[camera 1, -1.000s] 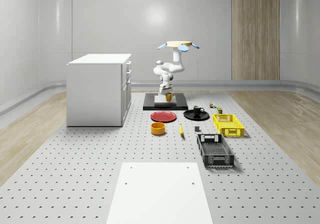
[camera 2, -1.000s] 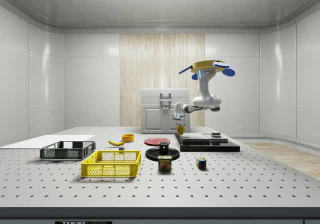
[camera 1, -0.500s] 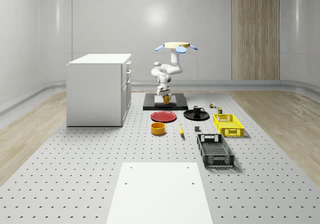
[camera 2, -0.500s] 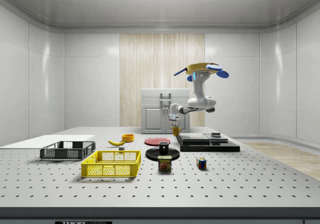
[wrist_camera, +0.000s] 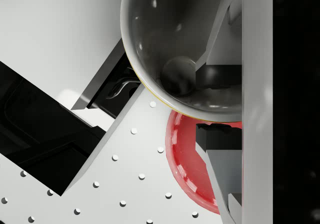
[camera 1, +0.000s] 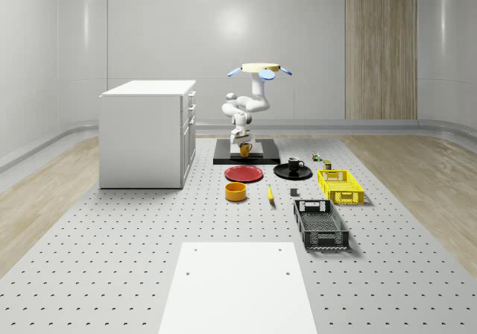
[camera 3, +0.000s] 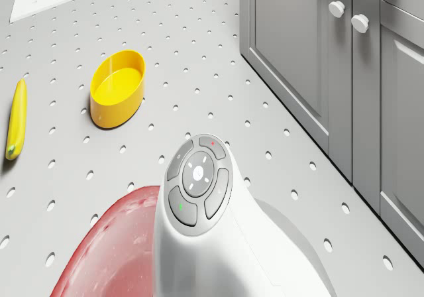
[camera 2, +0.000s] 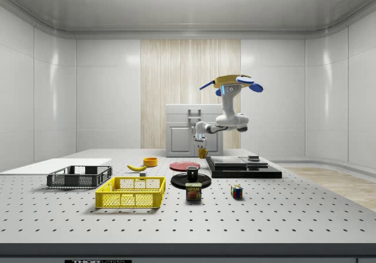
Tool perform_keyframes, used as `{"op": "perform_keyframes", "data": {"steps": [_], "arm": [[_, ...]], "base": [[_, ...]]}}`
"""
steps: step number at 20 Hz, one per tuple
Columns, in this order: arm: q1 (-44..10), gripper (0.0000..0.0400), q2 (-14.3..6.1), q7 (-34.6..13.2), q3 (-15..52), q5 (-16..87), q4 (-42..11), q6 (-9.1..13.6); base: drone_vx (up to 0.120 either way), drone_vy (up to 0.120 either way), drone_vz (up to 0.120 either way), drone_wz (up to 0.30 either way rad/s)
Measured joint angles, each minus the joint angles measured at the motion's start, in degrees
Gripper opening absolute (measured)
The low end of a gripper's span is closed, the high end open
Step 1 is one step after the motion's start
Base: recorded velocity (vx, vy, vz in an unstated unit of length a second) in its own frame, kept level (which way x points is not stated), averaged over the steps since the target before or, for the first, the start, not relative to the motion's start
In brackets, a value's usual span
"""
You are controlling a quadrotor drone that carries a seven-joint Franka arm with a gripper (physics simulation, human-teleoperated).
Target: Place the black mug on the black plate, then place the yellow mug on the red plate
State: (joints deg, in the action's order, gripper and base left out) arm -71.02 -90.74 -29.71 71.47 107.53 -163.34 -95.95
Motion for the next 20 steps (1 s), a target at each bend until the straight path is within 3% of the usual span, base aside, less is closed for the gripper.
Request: {"op": "perform_keyframes", "data": {"steps": [12,20], "arm": [[-12.4,0.01,2.4,-4.9,2.5,-2.3,7.6,1.0],[-19.8,0.01,3.0,-7.1,3.9,-3.7,12.8,0.8]], "base": [[0.0,0.0,0.0,0.0],[0.0,0.0,0.0,0.0]]}}
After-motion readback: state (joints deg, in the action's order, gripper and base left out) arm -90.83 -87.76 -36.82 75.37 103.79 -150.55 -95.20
